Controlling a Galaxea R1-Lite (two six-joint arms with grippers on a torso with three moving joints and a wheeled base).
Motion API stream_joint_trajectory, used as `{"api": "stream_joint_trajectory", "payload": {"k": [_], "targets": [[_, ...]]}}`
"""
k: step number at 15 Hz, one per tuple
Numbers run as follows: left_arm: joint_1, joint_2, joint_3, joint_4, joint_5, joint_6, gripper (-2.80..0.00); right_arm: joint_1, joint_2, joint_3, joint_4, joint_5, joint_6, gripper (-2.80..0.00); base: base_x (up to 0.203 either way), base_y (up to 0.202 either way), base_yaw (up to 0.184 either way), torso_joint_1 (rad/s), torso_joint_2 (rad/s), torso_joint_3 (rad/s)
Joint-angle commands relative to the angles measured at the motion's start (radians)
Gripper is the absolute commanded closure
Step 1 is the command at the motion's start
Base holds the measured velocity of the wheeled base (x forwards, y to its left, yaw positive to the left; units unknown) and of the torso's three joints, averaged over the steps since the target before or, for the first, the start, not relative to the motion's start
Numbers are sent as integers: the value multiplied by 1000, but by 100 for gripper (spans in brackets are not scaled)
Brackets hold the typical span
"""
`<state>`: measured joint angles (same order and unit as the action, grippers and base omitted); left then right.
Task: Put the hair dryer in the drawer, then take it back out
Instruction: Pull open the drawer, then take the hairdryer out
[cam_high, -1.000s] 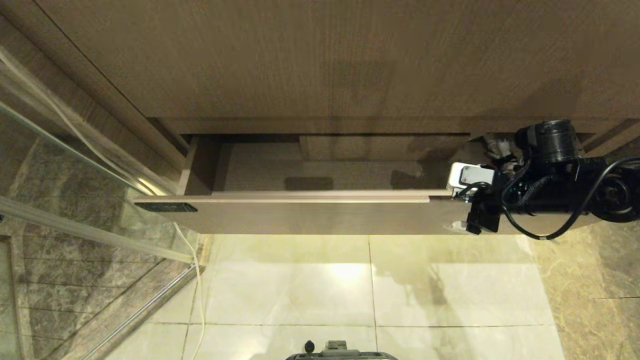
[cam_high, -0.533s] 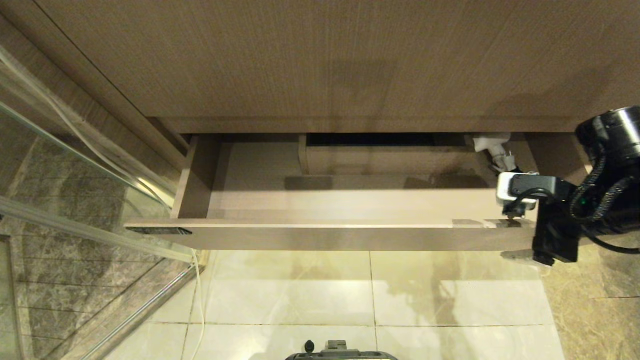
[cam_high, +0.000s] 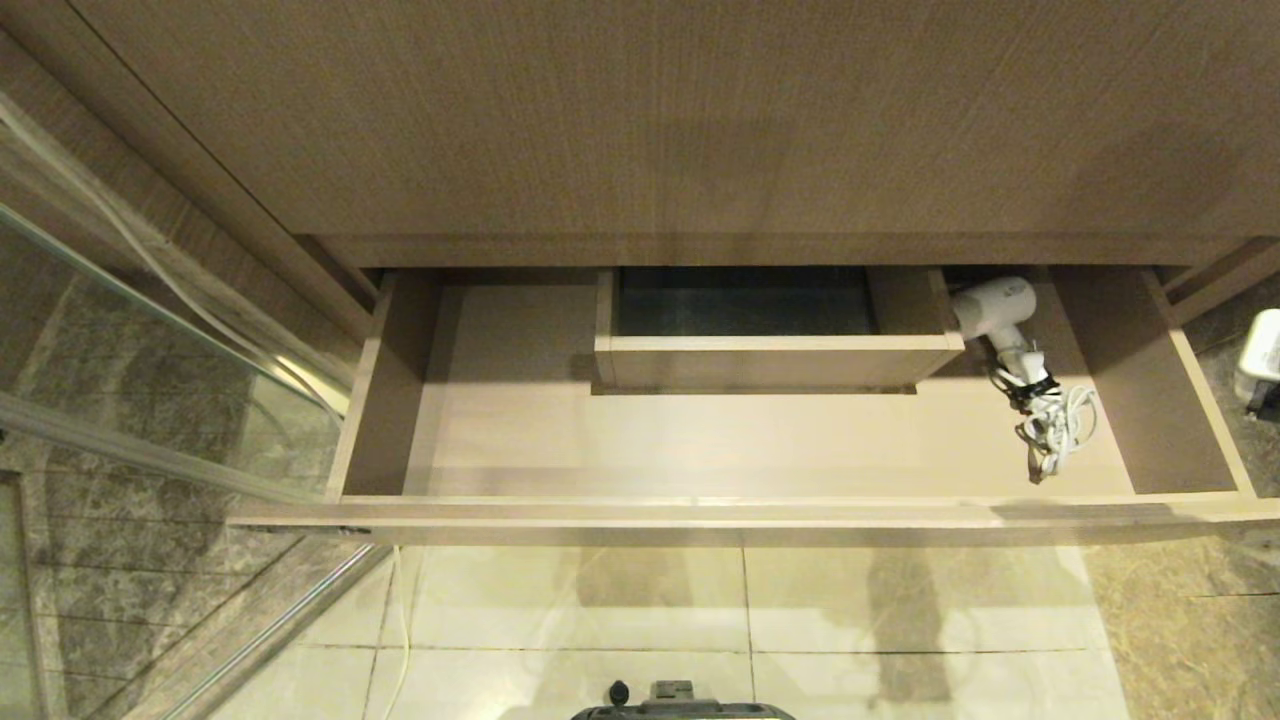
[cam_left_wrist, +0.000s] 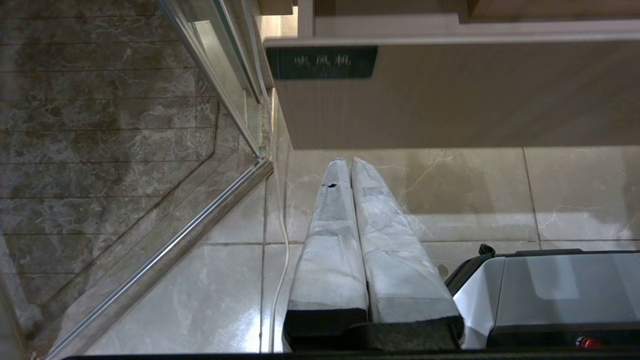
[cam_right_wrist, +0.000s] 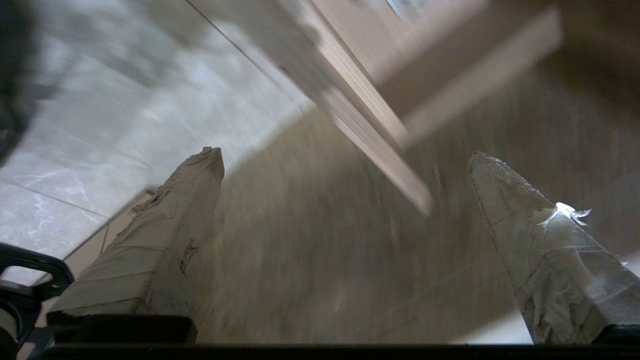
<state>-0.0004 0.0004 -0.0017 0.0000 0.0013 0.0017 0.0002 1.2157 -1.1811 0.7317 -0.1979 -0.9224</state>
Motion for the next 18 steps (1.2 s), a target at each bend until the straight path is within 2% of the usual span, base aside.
{"api": "stream_joint_trajectory", "payload": {"k": [1,4,10,12,18], "targets": [[0,0,0,0,0,0,0,-124,-16,-7,3,-83,38,-280,0,0,0,0,0,0],[0,0,0,0,0,0,0,-193,65,6,-33,-111,131,-280,0,0,0,0,0,0],[-1,0,0,0,0,0,0,-197,369,-9,-248,-115,302,-280,0,0,0,0,0,0],[0,0,0,0,0,0,0,-197,479,-67,-301,-113,356,-280,0,0,0,0,0,0],[0,0,0,0,0,0,0,-210,768,-289,-365,-107,448,-280,0,0,0,0,0,0]]}}
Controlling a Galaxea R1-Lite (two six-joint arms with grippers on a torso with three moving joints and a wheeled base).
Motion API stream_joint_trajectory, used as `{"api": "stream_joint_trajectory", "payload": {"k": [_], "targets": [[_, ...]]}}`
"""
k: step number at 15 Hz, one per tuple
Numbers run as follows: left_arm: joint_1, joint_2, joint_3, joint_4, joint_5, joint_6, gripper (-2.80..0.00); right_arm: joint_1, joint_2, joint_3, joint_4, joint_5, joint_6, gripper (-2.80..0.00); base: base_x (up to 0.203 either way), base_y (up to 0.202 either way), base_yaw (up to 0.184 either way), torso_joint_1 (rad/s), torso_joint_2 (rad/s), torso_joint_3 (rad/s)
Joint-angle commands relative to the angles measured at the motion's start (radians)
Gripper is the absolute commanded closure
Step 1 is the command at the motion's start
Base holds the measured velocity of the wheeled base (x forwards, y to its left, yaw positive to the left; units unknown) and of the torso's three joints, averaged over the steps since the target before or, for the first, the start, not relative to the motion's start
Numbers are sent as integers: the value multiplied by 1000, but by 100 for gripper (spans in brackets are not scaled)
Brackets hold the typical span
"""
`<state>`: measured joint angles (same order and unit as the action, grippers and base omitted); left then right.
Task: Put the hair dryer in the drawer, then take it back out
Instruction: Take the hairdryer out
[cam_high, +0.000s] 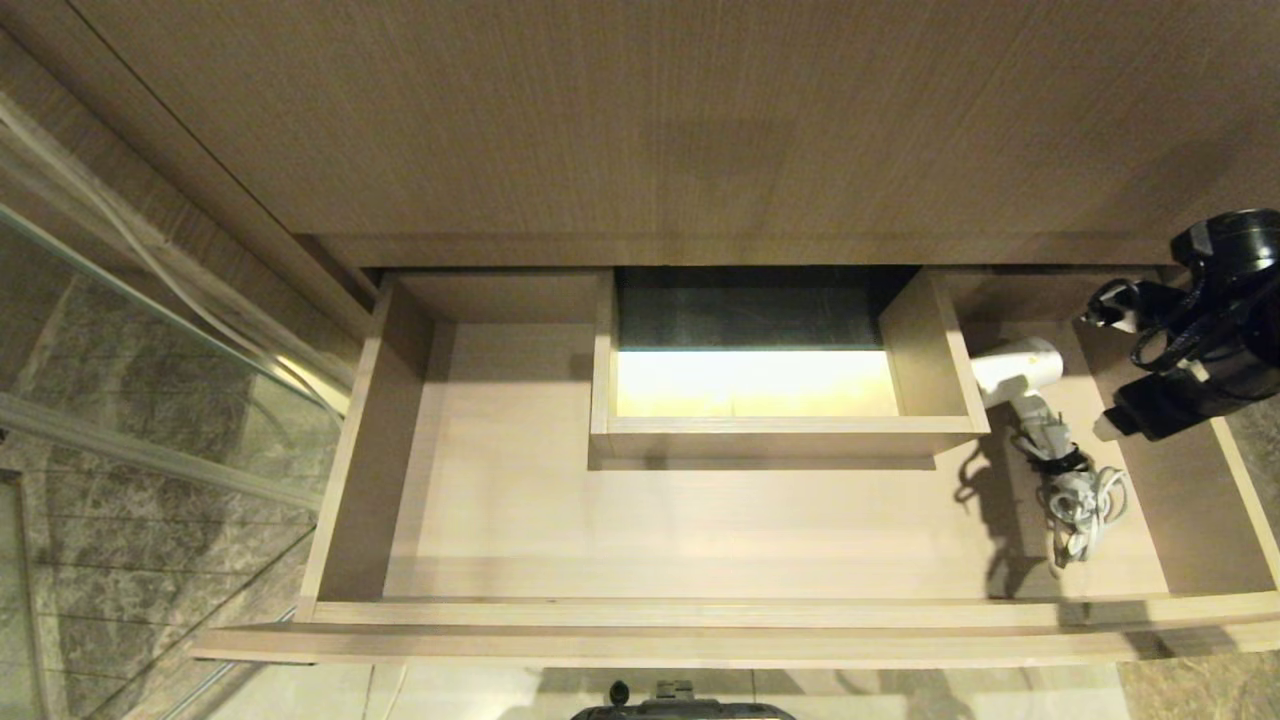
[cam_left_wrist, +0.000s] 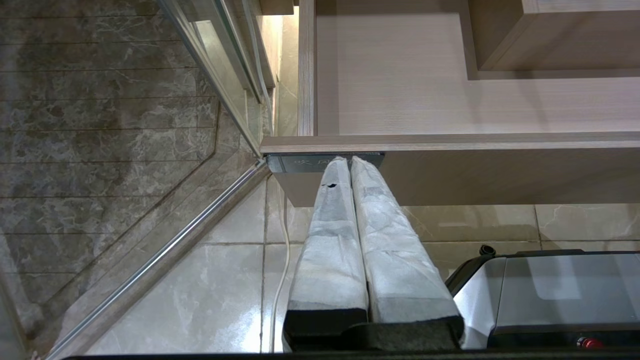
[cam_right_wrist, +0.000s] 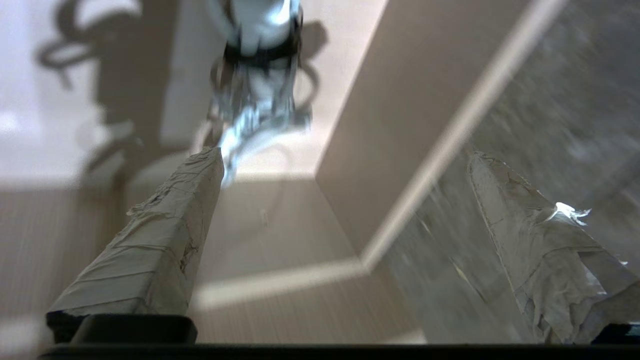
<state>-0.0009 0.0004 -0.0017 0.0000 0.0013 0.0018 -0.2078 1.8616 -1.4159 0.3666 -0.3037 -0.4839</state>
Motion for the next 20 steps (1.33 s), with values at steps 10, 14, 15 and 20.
{"api": "stream_joint_trajectory", "payload": {"k": [10,14,15,20], "targets": [[1,0,0,0,0,0,0,-1,306,-127,-120,134,28,-280,0,0,0,0,0,0],[0,0,0,0,0,0,0,-1,340,-132,-159,153,28,-280,0,0,0,0,0,0],[-1,0,0,0,0,0,0,-1,347,-141,-161,180,27,-280,0,0,0,0,0,0],[1,0,1,0,0,0,0,-4,396,-198,-166,236,29,-280,0,0,0,0,0,0]]}}
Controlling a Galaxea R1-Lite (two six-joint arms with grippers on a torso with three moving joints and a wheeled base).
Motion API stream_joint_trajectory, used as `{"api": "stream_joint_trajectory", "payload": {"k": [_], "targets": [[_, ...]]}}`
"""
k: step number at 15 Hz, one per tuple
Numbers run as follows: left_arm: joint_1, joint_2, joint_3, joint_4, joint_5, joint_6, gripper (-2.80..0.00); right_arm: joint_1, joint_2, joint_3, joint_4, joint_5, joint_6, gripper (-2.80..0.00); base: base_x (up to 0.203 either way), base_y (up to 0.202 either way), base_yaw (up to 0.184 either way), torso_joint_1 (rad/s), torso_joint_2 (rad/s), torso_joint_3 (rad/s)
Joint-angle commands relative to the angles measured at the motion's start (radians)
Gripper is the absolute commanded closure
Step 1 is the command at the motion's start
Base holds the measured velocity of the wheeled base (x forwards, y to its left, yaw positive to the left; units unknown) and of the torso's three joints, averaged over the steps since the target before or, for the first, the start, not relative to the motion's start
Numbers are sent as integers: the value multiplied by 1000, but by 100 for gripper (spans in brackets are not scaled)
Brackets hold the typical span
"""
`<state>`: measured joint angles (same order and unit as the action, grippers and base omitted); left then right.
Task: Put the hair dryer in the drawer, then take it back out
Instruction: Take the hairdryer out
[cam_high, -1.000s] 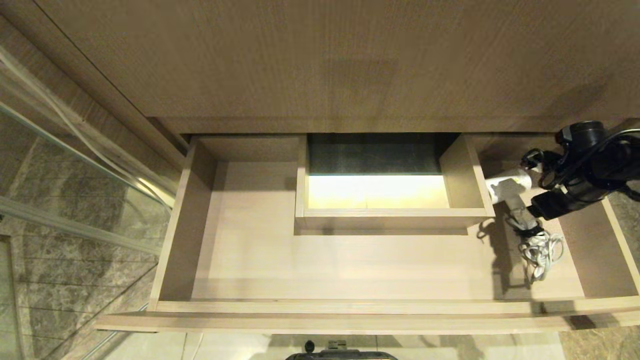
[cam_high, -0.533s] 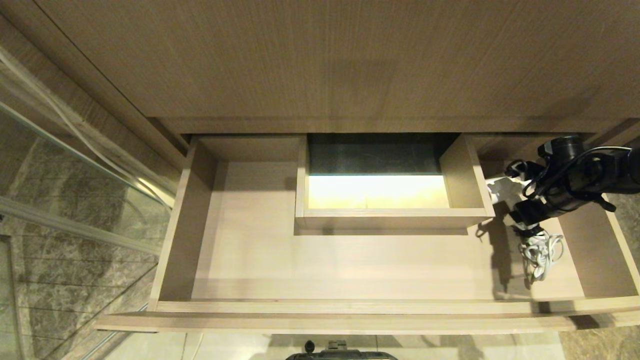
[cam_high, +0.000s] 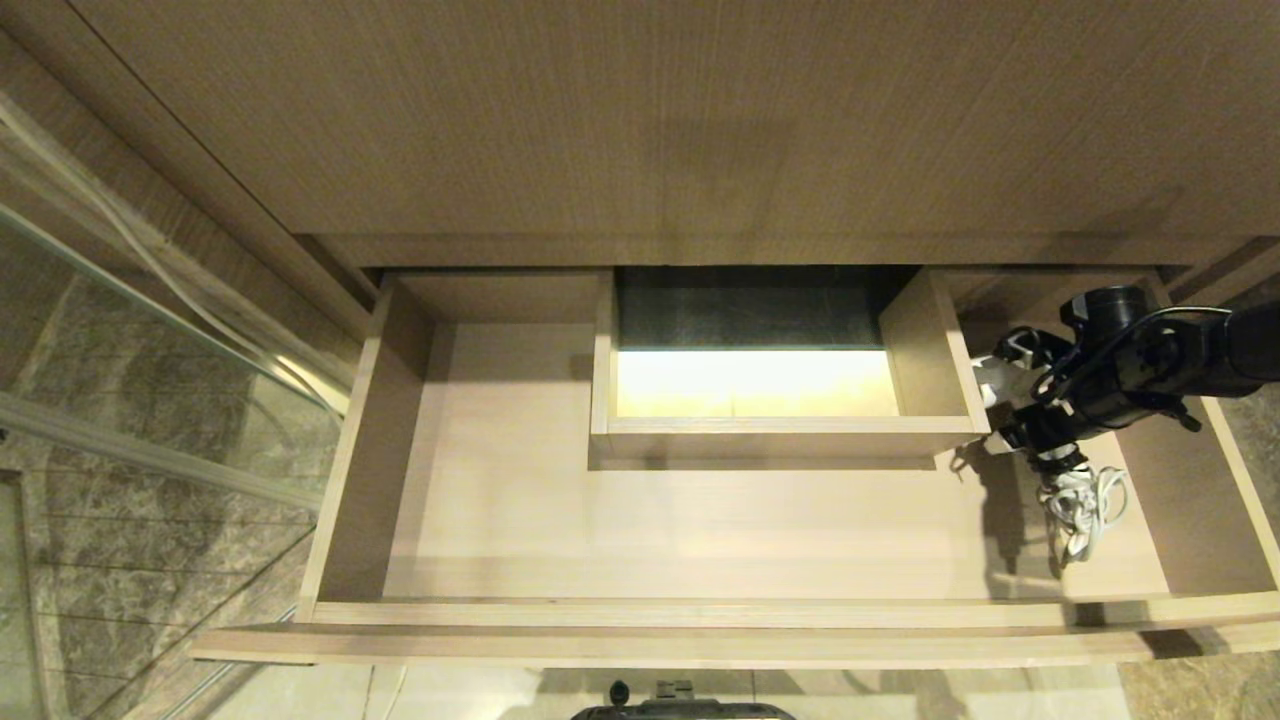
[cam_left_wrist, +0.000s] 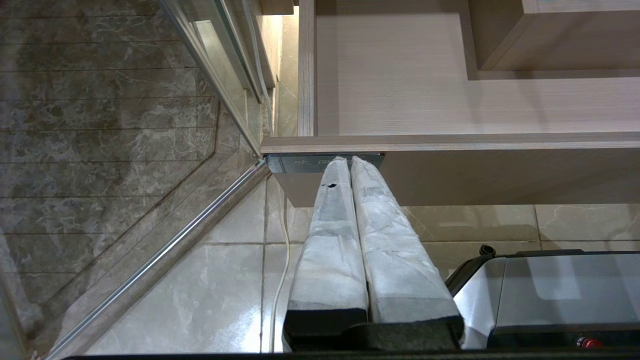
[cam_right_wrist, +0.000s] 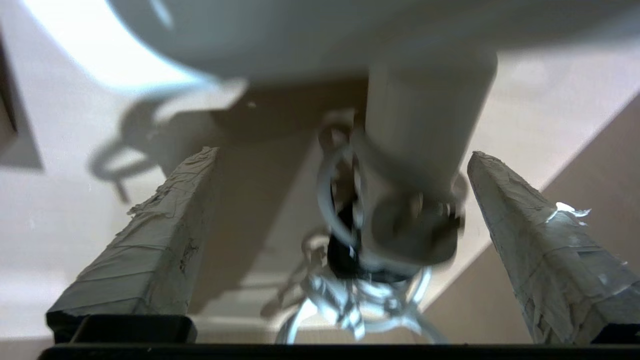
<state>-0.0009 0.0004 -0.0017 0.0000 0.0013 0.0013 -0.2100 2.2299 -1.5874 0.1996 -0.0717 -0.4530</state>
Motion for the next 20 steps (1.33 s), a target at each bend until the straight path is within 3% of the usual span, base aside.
{"api": "stream_joint_trajectory", "payload": {"k": [1,7,8,9,20], "targets": [[-1,0,0,0,0,0,0,-5,42,-41,3,13,-1,-280,0,0,0,0,0,0],[1,0,0,0,0,0,0,-31,73,-39,4,37,0,-280,0,0,0,0,0,0],[1,0,0,0,0,0,0,-31,76,-37,4,44,0,-120,0,0,0,0,0,0],[0,0,0,0,0,0,0,-31,79,-43,4,44,-1,0,0,0,0,0,0,0],[-1,0,0,0,0,0,0,-44,-16,-31,33,47,-13,0,0,0,0,0,0,0]]}}
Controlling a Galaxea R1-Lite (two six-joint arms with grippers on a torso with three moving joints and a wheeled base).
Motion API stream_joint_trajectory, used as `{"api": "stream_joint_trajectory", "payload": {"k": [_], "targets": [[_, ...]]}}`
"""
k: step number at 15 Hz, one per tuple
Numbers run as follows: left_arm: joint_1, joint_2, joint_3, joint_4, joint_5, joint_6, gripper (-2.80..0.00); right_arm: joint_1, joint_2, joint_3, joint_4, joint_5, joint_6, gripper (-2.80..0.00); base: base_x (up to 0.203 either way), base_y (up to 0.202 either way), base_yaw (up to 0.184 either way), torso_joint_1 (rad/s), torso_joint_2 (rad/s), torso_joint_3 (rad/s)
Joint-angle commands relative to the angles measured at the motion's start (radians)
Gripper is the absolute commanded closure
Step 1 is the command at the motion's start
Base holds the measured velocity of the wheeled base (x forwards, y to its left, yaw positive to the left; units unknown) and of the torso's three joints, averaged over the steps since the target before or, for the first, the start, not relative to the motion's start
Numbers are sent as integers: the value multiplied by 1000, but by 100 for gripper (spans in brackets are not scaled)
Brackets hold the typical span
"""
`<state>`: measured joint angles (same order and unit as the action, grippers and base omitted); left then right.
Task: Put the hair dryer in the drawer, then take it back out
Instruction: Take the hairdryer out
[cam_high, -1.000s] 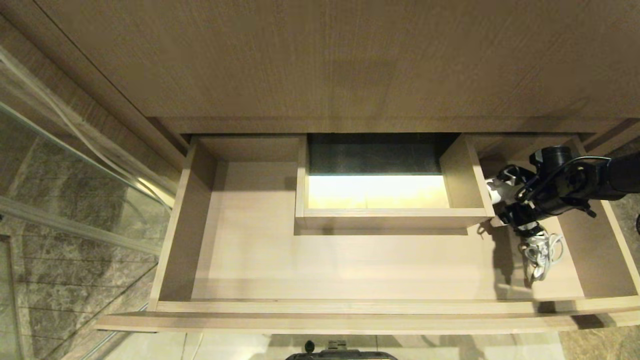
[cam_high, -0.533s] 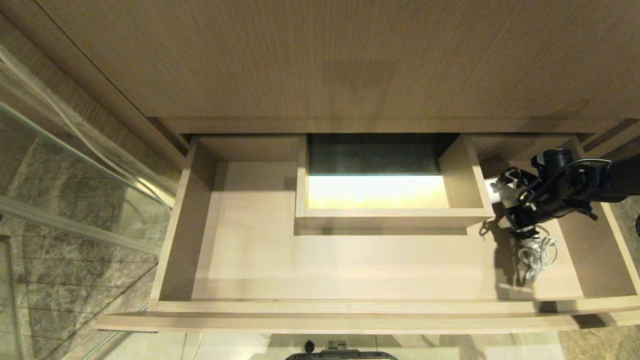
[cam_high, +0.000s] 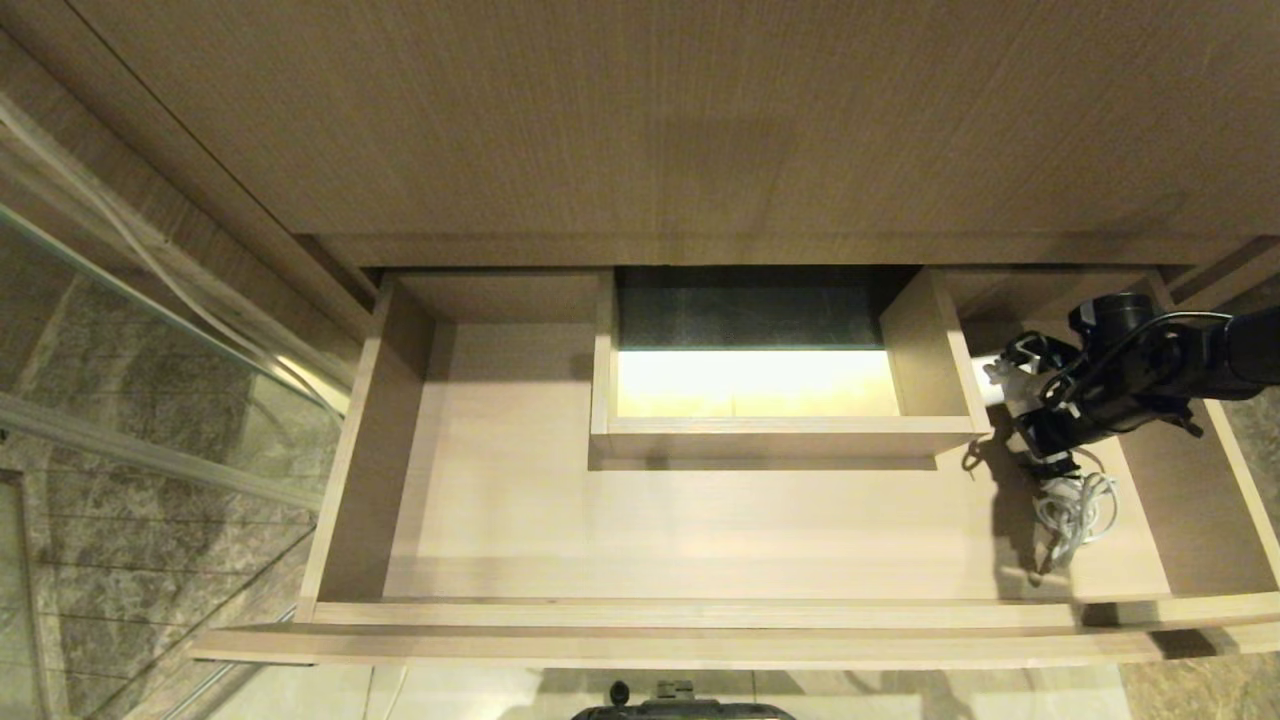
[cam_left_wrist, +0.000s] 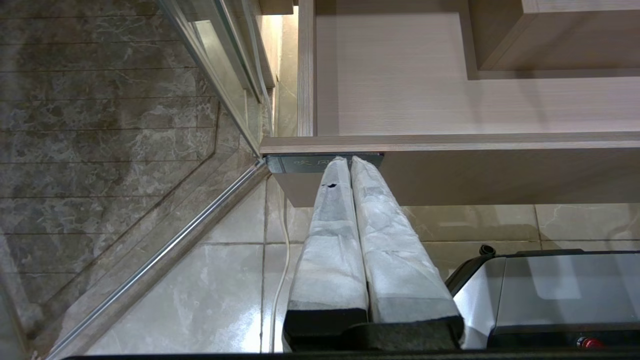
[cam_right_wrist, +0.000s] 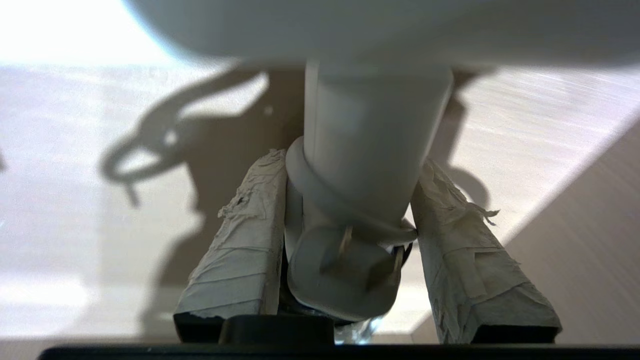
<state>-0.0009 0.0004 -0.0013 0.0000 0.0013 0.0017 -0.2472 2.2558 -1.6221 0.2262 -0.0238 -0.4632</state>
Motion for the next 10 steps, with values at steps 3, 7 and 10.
{"api": "stream_joint_trajectory", "payload": {"k": [3,7,10], "targets": [[1,0,0,0,0,0,0,-23,-94,14,52,1,-9,0,0,0,0,0,0,0],[-1,0,0,0,0,0,0,-37,-164,24,58,1,-15,0,0,0,0,0,0,0],[1,0,0,0,0,0,0,-46,-248,71,65,-1,-59,0,0,0,0,0,0,0]]}}
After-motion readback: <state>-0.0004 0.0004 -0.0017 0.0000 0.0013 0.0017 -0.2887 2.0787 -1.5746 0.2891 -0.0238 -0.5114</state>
